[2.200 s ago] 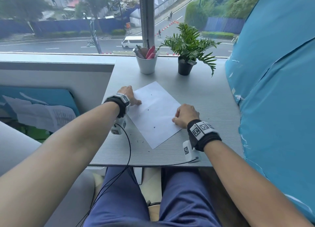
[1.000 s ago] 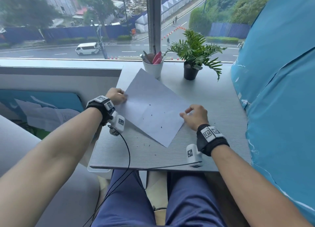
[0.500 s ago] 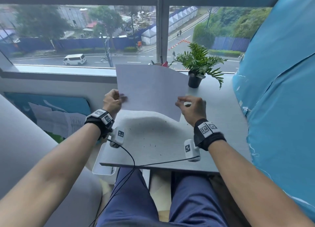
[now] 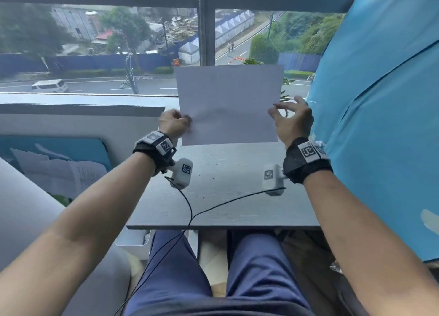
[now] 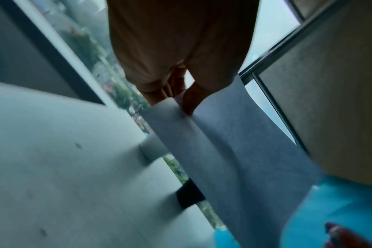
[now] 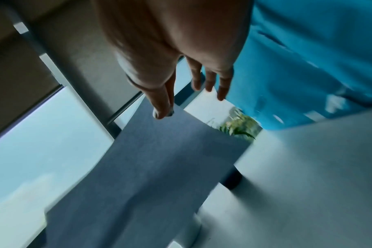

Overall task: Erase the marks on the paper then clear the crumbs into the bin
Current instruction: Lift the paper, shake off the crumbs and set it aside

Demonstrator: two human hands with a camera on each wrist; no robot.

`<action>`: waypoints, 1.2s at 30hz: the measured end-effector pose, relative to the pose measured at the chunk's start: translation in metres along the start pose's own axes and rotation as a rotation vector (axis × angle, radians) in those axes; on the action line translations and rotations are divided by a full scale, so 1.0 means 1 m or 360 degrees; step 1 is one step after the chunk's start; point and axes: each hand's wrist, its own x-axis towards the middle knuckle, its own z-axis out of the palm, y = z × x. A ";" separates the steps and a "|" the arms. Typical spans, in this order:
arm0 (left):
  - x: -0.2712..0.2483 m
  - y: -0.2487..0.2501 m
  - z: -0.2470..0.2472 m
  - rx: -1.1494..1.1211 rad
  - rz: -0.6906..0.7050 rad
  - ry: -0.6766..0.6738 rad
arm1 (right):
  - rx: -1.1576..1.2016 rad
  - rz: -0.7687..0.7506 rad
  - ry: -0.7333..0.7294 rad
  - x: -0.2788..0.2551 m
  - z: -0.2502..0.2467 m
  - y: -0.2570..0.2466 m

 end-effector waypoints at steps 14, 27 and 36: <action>-0.069 -0.029 0.129 0.0255 0.0010 -0.0967 | 0.0409 0.0591 0.0088 -0.030 -0.010 0.057; -0.137 -0.031 0.251 0.2073 0.1521 -0.2187 | -0.0419 -0.0222 0.0225 0.015 -0.045 0.061; -0.090 -0.061 0.182 0.2122 0.1153 -0.1803 | -0.0549 -0.0070 0.0099 0.009 -0.066 0.078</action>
